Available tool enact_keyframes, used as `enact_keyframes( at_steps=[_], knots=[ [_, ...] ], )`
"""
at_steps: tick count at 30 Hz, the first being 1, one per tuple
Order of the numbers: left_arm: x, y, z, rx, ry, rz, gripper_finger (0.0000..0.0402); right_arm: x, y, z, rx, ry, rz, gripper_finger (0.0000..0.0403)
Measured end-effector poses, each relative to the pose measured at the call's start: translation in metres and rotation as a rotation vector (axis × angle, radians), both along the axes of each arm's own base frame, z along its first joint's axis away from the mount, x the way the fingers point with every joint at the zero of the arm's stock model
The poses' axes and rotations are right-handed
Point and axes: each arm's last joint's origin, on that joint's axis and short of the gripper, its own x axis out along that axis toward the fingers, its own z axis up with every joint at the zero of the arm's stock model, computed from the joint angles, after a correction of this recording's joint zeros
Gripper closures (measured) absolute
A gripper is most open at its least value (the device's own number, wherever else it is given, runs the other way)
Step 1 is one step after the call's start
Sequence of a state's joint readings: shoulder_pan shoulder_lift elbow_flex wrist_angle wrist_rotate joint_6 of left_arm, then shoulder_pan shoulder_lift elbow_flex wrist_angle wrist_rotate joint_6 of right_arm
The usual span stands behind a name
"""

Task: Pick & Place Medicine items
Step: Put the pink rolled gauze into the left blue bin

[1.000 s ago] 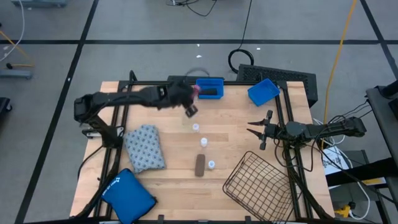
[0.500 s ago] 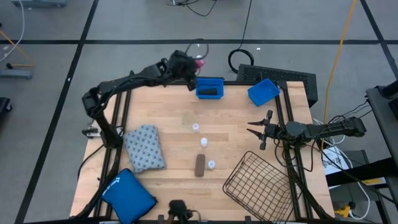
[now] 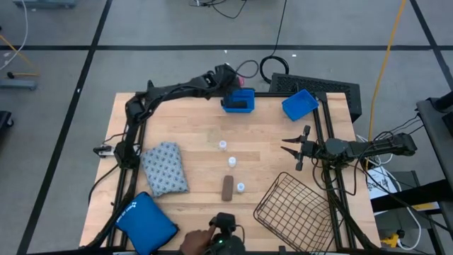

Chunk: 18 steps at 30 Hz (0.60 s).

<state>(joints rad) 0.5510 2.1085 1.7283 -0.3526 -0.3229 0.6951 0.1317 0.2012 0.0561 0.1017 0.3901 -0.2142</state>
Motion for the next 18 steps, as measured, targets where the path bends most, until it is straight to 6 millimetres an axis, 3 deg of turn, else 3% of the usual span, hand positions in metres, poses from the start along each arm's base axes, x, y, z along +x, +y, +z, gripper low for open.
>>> enact_keyframes(
  at_steps=[8,18],
  knots=[
    [0.012,0.005,-0.024,0.042,0.054,-0.089,0.0282,0.0,0.0,0.0,0.0,0.0,0.0,0.0287],
    [0.015,0.001,-0.026,-0.092,-0.051,-0.179,0.0282,0.0,0.0,0.0,0.0,0.0,0.0,0.0287]
  ],
)
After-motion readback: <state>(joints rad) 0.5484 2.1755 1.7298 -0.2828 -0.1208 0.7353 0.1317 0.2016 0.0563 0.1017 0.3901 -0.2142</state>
